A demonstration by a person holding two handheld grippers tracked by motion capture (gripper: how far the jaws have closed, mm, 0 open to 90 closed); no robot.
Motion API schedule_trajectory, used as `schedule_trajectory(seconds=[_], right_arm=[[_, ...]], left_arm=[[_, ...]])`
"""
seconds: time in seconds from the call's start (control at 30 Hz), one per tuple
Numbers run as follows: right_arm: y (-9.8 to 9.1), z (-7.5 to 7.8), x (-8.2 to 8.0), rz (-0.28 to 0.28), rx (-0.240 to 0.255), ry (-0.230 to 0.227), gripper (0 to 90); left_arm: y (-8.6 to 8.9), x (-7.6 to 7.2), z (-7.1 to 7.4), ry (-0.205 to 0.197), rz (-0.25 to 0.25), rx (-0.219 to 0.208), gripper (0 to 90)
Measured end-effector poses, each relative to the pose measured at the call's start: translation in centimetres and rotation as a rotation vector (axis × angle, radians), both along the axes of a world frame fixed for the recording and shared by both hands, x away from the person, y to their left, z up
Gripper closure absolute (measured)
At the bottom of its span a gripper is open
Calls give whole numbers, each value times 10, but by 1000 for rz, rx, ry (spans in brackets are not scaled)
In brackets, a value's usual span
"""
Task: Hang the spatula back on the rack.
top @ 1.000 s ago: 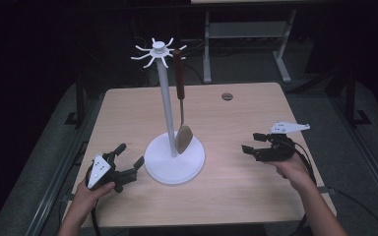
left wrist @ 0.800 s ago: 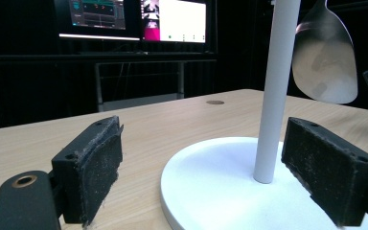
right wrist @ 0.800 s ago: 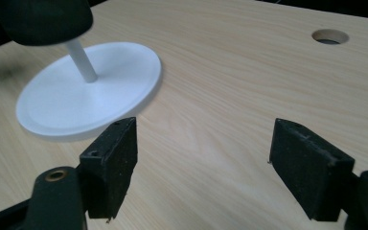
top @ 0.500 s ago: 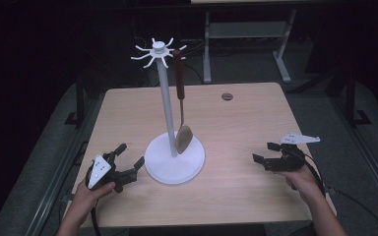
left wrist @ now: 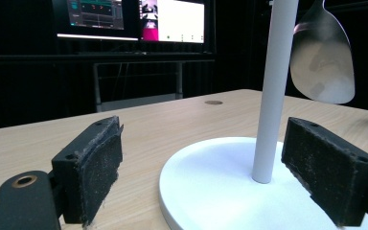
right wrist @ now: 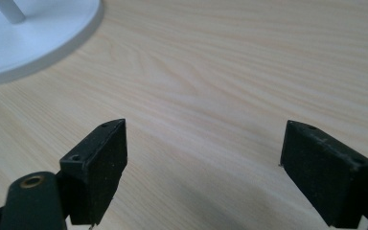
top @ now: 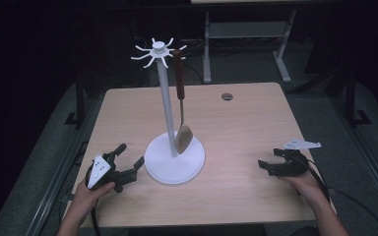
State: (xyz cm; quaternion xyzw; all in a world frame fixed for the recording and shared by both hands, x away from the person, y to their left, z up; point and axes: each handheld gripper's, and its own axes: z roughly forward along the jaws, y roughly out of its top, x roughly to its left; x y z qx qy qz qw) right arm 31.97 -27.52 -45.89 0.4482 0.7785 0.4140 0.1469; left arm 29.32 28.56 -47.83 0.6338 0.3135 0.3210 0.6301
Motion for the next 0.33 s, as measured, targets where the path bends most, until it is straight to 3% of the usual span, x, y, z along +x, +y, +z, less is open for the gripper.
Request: schedule_trajectory(seconds=[0.33], right_arm=[[-1, -5, 1, -6, -28, 24, 142]], left_arm=[[0, 0, 0, 1, 2, 1, 133]])
